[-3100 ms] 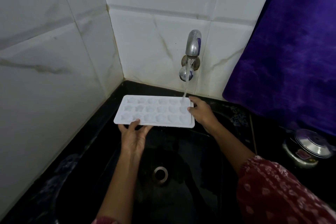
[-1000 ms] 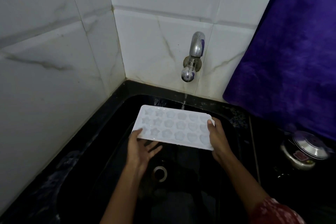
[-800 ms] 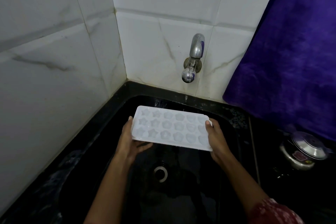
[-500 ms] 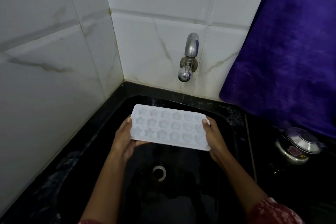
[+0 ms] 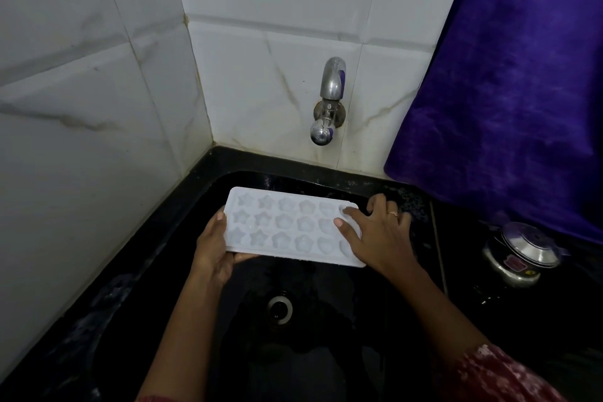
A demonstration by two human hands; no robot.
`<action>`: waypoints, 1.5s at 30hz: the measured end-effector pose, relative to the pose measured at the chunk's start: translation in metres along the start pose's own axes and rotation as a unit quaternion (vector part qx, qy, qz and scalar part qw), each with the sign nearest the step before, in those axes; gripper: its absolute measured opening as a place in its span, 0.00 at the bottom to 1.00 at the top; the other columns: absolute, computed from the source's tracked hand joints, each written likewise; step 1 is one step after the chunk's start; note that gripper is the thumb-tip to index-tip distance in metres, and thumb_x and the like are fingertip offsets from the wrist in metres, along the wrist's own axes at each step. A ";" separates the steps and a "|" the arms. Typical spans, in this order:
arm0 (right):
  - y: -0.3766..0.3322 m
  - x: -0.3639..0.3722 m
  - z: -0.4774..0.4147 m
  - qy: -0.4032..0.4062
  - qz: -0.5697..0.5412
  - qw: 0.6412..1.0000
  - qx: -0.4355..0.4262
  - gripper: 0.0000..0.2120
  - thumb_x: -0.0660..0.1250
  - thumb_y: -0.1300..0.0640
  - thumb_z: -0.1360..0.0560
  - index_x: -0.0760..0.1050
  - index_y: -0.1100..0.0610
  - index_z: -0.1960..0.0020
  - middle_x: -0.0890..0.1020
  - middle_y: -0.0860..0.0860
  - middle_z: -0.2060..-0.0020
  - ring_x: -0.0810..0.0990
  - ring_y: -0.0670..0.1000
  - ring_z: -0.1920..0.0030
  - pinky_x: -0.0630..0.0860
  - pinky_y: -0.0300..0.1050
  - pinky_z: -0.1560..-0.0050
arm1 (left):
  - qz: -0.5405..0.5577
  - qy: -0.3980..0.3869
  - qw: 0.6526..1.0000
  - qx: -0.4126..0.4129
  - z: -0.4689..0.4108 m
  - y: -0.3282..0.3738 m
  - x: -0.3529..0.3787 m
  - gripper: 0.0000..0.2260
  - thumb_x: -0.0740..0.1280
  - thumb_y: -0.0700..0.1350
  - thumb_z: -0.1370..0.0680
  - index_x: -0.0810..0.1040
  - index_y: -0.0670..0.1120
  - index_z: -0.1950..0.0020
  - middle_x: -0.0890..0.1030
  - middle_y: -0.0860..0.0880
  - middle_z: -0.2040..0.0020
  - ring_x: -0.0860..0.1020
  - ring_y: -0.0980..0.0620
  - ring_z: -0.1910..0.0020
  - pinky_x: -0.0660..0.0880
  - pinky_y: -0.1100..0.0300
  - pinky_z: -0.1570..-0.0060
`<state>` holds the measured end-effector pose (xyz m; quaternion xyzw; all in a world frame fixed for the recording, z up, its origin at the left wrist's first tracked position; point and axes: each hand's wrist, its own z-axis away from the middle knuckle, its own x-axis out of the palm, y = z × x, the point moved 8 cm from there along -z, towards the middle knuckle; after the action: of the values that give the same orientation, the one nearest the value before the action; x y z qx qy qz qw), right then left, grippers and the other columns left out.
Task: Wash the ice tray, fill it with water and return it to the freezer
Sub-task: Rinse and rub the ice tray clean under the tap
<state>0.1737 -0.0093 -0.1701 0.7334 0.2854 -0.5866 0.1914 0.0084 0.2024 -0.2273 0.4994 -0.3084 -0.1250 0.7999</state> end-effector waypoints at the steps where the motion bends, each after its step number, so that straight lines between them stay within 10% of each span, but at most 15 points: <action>1: -0.001 0.001 -0.001 -0.002 0.003 1.000 -0.002 0.23 0.50 0.35 0.25 0.69 0.41 0.36 0.68 0.52 0.45 0.67 0.54 0.46 0.60 0.50 0.48 | 0.002 0.003 1.000 -0.005 0.000 0.000 -0.001 0.11 0.54 0.51 0.18 0.75 0.53 0.45 0.81 0.49 0.51 0.80 0.47 0.53 0.77 0.50 0.64; 14: -0.009 0.009 -0.005 -0.033 -0.164 0.986 -0.007 0.21 0.56 0.42 0.23 0.71 0.51 0.36 0.65 0.53 0.48 0.64 0.51 0.47 0.64 0.44 0.47 | 0.022 0.016 1.000 -0.006 -0.001 0.002 -0.004 0.11 0.55 0.51 0.18 0.76 0.54 0.48 0.81 0.49 0.51 0.80 0.47 0.53 0.78 0.49 0.63; 38: -0.016 0.001 -0.004 0.002 -0.067 0.998 -0.005 0.20 0.56 0.45 0.22 0.70 0.57 0.37 0.71 0.57 0.43 0.68 0.56 0.45 0.66 0.48 0.44 | 0.023 0.020 0.999 -0.024 -0.001 -0.002 -0.002 0.12 0.55 0.52 0.19 0.75 0.51 0.42 0.81 0.48 0.50 0.80 0.46 0.52 0.78 0.47 0.62; 45: -0.032 0.006 -0.010 -0.038 -0.043 0.997 -0.046 0.20 0.51 0.39 0.23 0.67 0.43 0.34 0.66 0.53 0.43 0.65 0.54 0.44 0.59 0.50 0.44 | 0.021 0.013 0.999 -0.026 -0.001 -0.001 0.003 0.15 0.54 0.52 0.18 0.73 0.49 0.37 0.81 0.47 0.47 0.79 0.44 0.48 0.78 0.46 0.59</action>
<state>0.1617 0.0221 -0.1716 0.6878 0.3360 -0.6080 0.2108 0.0111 0.2009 -0.2277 0.4739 -0.3051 -0.1101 0.8187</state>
